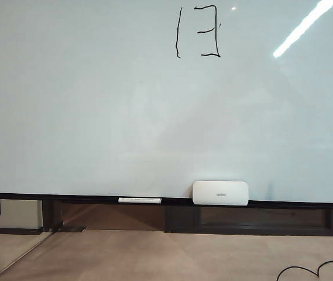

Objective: Reach to the right to find the marker pen, pick it up, and write the number 13 on the whiteboard.

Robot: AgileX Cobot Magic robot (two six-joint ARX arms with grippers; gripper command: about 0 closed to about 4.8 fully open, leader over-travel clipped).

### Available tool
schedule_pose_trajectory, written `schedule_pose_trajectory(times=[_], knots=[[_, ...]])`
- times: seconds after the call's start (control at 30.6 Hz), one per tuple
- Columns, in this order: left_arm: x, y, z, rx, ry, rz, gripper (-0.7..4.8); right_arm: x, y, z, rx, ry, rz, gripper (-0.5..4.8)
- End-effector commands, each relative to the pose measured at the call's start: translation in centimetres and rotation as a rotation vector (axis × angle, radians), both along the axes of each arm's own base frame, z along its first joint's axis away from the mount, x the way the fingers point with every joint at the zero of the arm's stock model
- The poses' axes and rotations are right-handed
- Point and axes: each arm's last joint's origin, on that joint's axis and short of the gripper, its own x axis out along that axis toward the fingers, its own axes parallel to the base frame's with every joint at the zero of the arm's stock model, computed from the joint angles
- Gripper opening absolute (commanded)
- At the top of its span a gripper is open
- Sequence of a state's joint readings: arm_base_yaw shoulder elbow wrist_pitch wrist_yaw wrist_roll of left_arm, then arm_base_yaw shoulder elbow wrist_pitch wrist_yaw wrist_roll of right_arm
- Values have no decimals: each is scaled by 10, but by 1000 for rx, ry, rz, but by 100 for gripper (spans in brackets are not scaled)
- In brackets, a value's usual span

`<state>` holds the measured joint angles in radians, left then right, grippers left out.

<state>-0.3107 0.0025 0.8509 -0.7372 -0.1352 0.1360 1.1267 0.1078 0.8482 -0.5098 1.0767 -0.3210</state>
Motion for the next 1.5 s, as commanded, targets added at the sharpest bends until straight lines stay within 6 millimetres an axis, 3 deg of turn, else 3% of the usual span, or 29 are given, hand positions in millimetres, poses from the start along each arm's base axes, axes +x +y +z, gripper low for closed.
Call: schedule_pose_trajectory(times=[0.03,0.26,0.59,0.82,1.04,1.5], knots=[[4,-3,-2,14,-10,-63,-6,-6,-11,1,-32,15,-17,-6],[17,-9,-14,0,38,-100,-6,-23,-35,-11,-26,42,-23,-5],[29,-14,-21,9,28,-169,-6,-26,-32,-35,-36,200,91,-5],[32,-19,-24,10,26,-276,-6,-22,-20,-44,-10,255,274,-6],[43,-23,-39,-34,91,-320,-6,-12,3,-64,16,351,396,-6],[63,-30,-60,7,87,-329,-6,11,49,-82,124,230,589,-6]])
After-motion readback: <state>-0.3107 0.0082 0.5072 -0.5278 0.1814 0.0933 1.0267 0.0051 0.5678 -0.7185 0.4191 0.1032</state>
